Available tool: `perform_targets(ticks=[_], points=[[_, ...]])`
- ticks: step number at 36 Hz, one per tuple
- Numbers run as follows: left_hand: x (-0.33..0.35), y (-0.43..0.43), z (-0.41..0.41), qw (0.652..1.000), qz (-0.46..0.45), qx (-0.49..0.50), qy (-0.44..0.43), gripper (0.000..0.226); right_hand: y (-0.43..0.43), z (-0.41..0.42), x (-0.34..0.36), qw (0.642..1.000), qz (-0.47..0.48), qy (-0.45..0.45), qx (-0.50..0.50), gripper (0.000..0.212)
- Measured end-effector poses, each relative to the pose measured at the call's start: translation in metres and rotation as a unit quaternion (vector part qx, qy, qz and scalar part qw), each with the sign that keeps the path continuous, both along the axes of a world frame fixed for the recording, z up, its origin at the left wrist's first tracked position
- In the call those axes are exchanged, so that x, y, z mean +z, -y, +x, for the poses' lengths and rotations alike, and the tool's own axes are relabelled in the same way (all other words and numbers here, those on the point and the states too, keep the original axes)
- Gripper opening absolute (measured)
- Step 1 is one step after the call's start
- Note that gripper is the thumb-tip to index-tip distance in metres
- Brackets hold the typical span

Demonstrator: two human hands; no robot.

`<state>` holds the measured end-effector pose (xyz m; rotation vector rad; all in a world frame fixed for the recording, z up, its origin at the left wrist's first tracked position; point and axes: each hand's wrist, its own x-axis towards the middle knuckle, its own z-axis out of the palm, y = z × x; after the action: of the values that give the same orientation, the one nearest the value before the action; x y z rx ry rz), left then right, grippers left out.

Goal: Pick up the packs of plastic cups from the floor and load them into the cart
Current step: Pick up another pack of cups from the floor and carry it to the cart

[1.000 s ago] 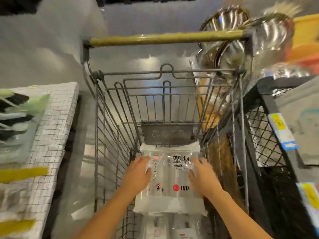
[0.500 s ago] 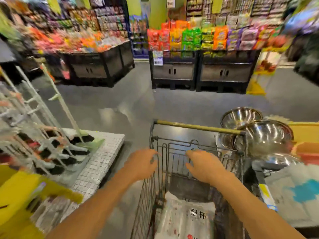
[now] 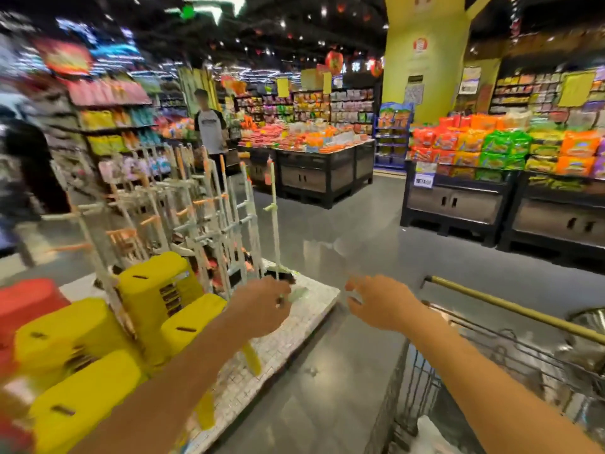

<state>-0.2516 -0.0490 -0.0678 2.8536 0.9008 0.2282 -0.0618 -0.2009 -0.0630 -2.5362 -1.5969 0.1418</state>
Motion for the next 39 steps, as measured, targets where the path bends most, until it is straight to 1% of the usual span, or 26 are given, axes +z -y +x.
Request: perform_targets(ticks=[2,6,9,11,15,21,23,28,32,37,39], points=[[0.009,-0.006,-0.044,1.0,0.006,0.021,-0.003,0.031,-0.018,-0.038,0.006,0.999,0.006,0.003,0.038,0.04],[0.02,-0.017,-0.135,0.998,-0.003,0.062,-0.013,0.036,-0.051,-0.121,0.019,0.994,0.006,0.02,0.105,0.037],[0.023,-0.025,-0.198,0.995,0.002,0.1,-0.017,0.04,-0.073,-0.175,0.019,0.987,0.035,0.045,0.15,0.033],[0.026,-0.026,-0.239,0.992,0.014,0.127,-0.013,0.04,-0.089,-0.208,0.019,0.981,0.048,0.049,0.182,0.034],[0.033,-0.023,-0.321,0.98,0.03,0.195,-0.019,0.037,-0.113,-0.276,0.026,0.969,0.033,0.047,0.242,0.043],[0.037,-0.009,-0.43,0.959,0.029,0.282,-0.015,0.038,-0.145,-0.371,0.03,0.94,0.036,0.035,0.337,0.035],[0.037,-0.001,-0.459,0.949,0.026,0.314,-0.008,0.039,-0.153,-0.402,0.032,0.929,0.035,0.035,0.367,0.037],[0.039,0.027,-0.519,0.916,0.021,0.401,-0.007,0.029,-0.172,-0.475,0.032,0.889,0.055,0.02,0.455,0.04],[0.036,0.053,-0.568,0.873,0.017,0.487,-0.016,0.032,-0.184,-0.536,0.031,0.852,0.062,0.014,0.519,0.035],[0.036,0.098,-0.615,0.813,-0.003,0.581,-0.021,0.04,-0.19,-0.61,0.03,0.786,0.053,0.015,0.615,0.035],[0.034,0.116,-0.631,0.789,-0.011,0.614,-0.017,0.039,-0.189,-0.636,0.03,0.758,0.053,0.016,0.65,0.034]])
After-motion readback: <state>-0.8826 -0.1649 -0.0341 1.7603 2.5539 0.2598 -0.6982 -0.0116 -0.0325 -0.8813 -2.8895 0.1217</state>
